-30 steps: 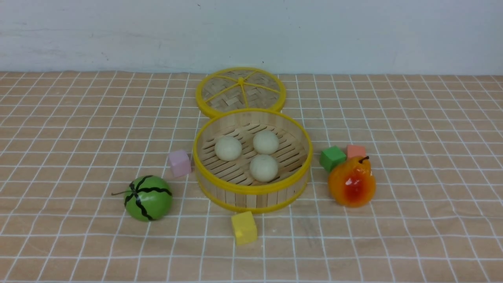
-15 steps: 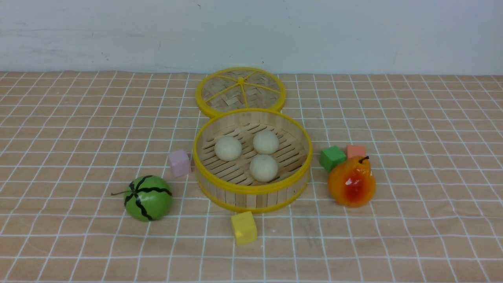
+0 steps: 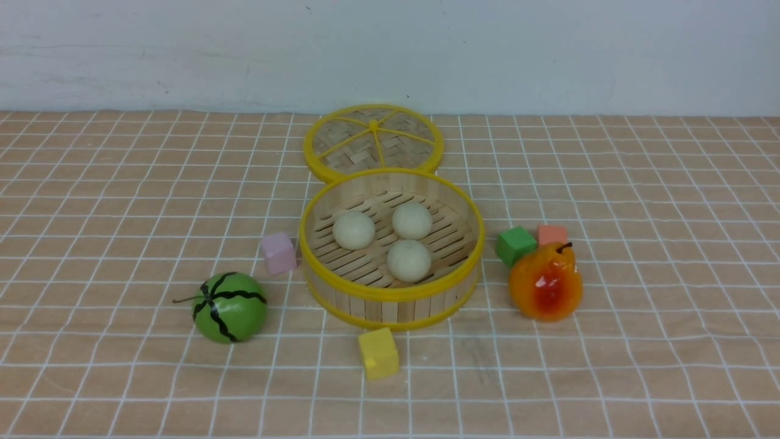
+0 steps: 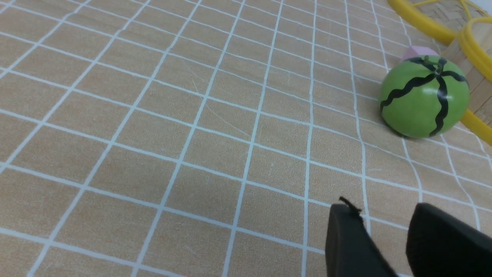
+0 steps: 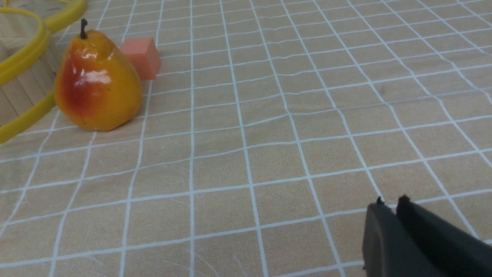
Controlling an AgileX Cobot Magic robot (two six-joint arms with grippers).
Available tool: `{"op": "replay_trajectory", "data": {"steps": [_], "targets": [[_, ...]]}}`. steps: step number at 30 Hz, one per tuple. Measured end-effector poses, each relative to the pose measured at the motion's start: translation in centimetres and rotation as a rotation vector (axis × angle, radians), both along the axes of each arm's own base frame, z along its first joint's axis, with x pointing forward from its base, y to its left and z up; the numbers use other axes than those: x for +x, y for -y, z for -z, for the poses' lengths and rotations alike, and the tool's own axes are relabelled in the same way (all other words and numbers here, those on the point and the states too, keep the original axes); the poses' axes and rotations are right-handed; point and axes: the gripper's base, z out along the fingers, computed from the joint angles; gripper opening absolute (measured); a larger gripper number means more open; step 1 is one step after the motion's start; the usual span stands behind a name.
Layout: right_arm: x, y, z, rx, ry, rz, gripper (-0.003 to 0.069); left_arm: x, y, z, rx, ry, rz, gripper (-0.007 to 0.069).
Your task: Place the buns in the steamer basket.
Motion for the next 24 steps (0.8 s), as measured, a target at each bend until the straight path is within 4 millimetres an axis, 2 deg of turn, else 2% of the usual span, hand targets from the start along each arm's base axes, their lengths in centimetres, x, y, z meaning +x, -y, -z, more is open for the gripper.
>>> {"op": "replay_trajectory", "data": {"steps": [24], "targets": [[0.00, 0.00, 0.00, -0.003, 0.000, -0.001, 0.0067, 0.01, 0.46, -0.01, 0.000, 0.001, 0.087, 0.0237]]}}
